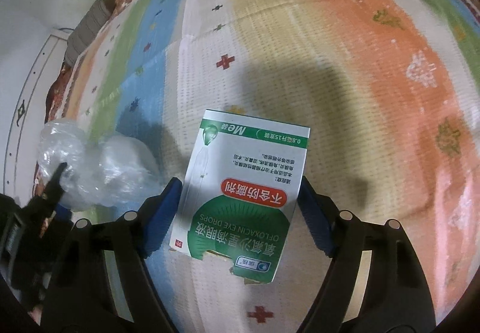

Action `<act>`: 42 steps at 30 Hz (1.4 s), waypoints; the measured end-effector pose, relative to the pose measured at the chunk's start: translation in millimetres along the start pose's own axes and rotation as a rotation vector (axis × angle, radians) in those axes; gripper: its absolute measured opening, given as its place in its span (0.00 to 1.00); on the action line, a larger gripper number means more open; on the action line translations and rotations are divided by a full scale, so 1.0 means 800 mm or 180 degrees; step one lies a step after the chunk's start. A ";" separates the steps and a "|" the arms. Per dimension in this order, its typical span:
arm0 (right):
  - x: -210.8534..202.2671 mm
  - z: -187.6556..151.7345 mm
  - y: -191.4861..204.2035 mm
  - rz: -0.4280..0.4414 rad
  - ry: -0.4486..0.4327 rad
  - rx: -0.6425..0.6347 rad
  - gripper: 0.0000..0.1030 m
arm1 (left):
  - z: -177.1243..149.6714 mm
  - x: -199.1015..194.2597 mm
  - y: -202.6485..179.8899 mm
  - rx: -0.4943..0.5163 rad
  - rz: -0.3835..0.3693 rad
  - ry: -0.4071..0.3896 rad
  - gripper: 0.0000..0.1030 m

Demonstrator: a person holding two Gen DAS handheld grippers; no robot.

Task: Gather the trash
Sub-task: 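Lift and carry the plastic bag with left tool while right tool carries the box to bin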

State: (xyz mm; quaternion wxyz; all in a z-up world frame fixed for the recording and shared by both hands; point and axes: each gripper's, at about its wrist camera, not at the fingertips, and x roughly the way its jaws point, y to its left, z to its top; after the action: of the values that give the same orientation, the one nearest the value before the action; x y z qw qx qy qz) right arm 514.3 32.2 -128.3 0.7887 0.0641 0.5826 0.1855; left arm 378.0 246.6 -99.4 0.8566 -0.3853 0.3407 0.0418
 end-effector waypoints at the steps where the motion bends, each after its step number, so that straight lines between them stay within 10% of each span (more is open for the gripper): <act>1: -0.004 0.000 -0.001 -0.0012 -0.0009 -0.0014 0.70 | 0.000 -0.003 -0.003 0.0021 0.0011 0.0000 0.29; 23: -0.113 -0.060 0.031 -0.0373 -0.0225 -0.0961 0.70 | -0.034 -0.036 -0.080 0.0686 0.0766 0.0420 0.27; 42: -0.215 -0.129 0.007 -0.0331 -0.0517 -0.1188 0.70 | -0.067 -0.141 -0.135 0.0962 0.0696 0.0215 0.27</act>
State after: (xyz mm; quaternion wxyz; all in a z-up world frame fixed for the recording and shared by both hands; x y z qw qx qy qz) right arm 372.3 -37.7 -4.6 0.8398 -0.0985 0.4751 0.2436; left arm 298.2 155.7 12.9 0.8832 -0.2141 0.4114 0.0700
